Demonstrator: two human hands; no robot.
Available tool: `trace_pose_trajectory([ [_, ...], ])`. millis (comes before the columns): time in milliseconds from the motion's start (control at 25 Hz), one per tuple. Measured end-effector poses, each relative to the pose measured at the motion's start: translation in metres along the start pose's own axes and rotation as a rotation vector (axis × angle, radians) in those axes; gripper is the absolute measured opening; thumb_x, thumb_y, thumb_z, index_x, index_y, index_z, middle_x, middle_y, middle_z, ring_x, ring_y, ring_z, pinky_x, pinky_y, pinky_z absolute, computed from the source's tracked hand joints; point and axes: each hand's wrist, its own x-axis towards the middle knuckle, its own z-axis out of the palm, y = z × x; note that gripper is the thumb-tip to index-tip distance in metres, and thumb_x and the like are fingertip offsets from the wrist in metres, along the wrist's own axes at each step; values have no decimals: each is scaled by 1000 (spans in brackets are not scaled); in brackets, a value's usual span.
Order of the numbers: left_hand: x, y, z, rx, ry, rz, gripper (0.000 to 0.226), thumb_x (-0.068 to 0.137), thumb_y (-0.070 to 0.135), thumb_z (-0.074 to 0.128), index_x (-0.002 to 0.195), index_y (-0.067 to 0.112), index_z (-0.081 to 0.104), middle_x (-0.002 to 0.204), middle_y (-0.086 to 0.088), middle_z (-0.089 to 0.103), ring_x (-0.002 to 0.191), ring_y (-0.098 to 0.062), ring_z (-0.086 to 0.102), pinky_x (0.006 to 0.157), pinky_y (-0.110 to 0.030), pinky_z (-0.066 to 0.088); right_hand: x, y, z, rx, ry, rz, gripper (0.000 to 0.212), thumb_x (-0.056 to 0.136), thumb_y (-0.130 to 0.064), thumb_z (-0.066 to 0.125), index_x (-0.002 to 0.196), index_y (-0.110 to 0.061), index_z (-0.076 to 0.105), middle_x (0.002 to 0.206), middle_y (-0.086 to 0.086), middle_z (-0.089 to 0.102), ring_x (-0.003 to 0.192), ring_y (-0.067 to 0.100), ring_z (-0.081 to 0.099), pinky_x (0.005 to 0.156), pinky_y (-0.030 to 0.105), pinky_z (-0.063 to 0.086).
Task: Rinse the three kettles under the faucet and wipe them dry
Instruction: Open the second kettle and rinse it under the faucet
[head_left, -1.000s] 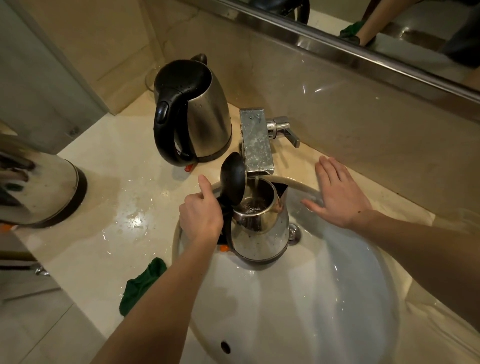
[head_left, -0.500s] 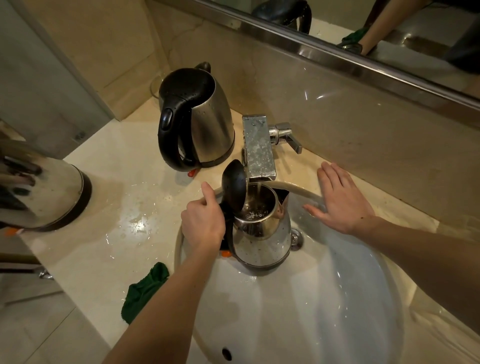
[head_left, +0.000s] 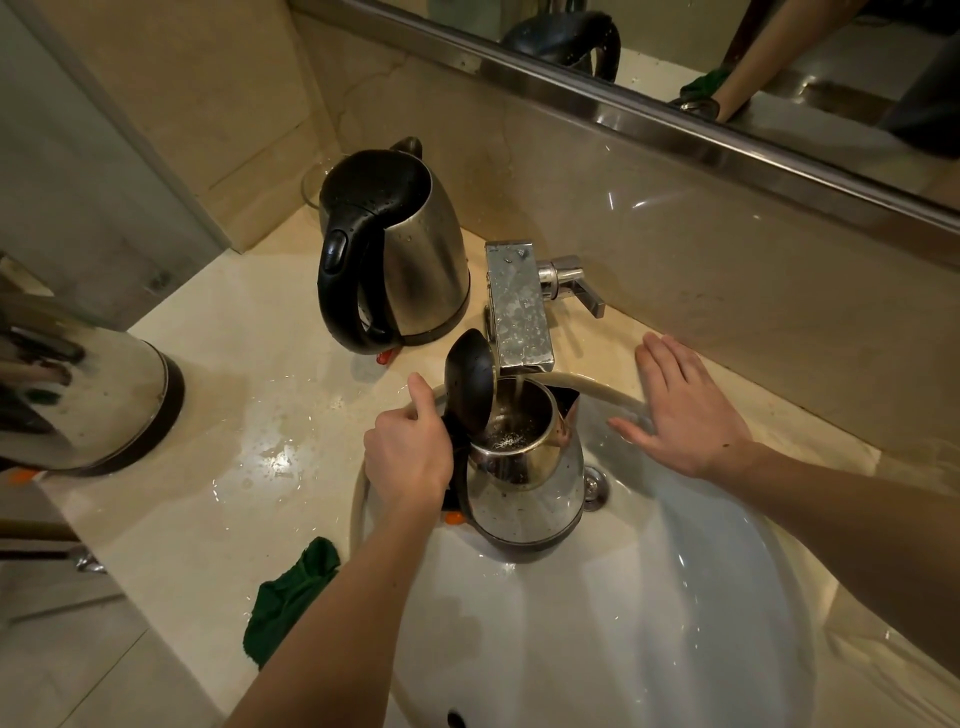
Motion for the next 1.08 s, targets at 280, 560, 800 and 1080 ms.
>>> trace_pose_trajectory([
  [280,6,0,2,-3,14,-38,67,100,56,27,54,10,46,59,-8,52,59,-22,53,62,-35,43,0,0,1,1,-8,7,101,88,-78,8,152,0,20,160,20,19,149,34,12,121,48,15],
  [560,11,-2,2,2,18,-48,67,100,57,28,54,10,44,57,-8,49,56,-22,51,63,-37,46,0,-1,-1,27,5,9,99,89,-76,6,151,-1,22,159,19,21,148,33,13,121,47,16],
  [800,11,-2,3,18,0,-7,66,100,56,28,54,10,42,56,-6,46,54,-19,48,56,-32,39,-1,-1,-1,43,32,15,96,90,-74,9,152,-2,22,160,18,21,149,31,12,122,44,12],
  [1080,16,-6,5,14,-3,-15,67,98,59,28,53,11,41,54,-6,45,53,-20,48,59,-37,45,-1,-1,0,41,26,16,95,90,-74,10,152,-2,21,160,18,20,149,31,11,122,45,13],
])
